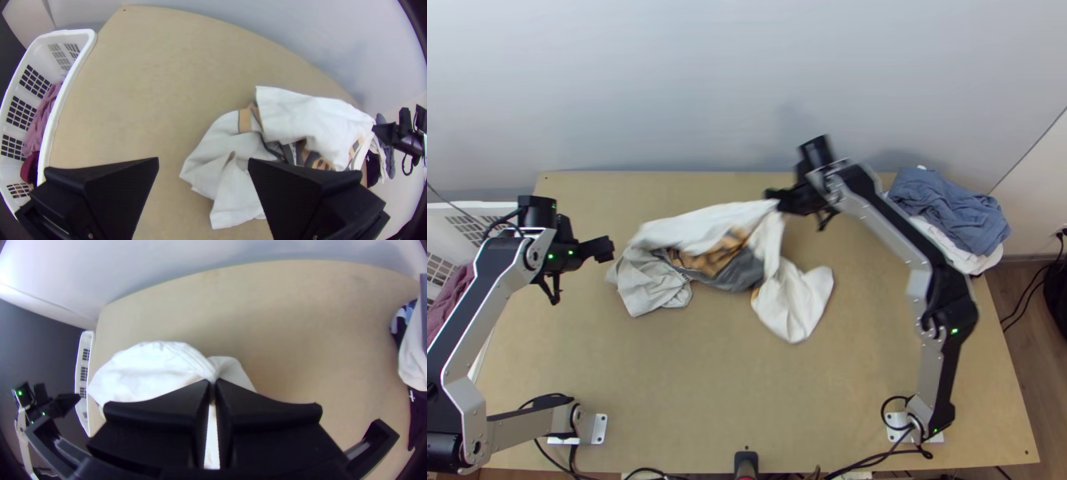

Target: Fold the t-shirt

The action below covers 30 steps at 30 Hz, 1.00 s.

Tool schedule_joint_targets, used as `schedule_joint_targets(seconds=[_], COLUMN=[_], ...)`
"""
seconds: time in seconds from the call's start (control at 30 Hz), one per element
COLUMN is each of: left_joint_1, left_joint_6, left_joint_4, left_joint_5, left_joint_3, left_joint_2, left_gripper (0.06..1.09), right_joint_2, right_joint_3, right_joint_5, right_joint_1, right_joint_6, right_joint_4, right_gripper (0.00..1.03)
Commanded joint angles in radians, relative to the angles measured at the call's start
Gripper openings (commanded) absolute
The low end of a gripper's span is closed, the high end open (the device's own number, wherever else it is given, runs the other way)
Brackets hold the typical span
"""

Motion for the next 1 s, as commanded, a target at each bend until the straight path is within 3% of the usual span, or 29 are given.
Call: schedule_joint_targets(seconds=[0.0,0.23,0.53,0.63,0.67,0.87,0.97], left_joint_1=[-0.085,-0.136,-0.143,-0.148,-0.151,-0.160,-0.160], left_joint_6=[-0.017,-0.020,-0.025,-0.039,-0.045,-0.050,-0.039], left_joint_4=[0.027,0.118,0.199,0.277,0.288,0.330,0.313], left_joint_5=[0.013,-0.015,-0.041,-0.041,-0.041,-0.041,-0.041], left_joint_3=[0.002,0.004,0.015,0.002,0.005,0.008,0.010], left_joint_2=[0.023,0.149,0.275,0.276,0.283,0.304,0.304], left_gripper=[1.03,1.03,1.02,0.90,0.81,0.09,0.10], right_joint_2=[-0.065,-0.099,-0.134,-0.135,-0.135,-0.146,-0.162], right_joint_3=[-0.036,-0.140,-0.199,-0.203,-0.202,-0.188,-0.188], right_joint_5=[0.000,0.000,-0.002,0.000,0.000,0.000,0.000], right_joint_1=[-0.216,-0.319,-0.313,-0.304,-0.302,-0.301,-0.304], right_joint_6=[-0.025,-0.074,-0.083,-0.083,-0.083,-0.078,-0.074], right_joint_4=[-0.001,-0.002,-0.002,-0.002,-0.002,-0.002,-0.002], right_gripper=[0.03,0.03,0.03,0.03,0.03,0.03,0.03])
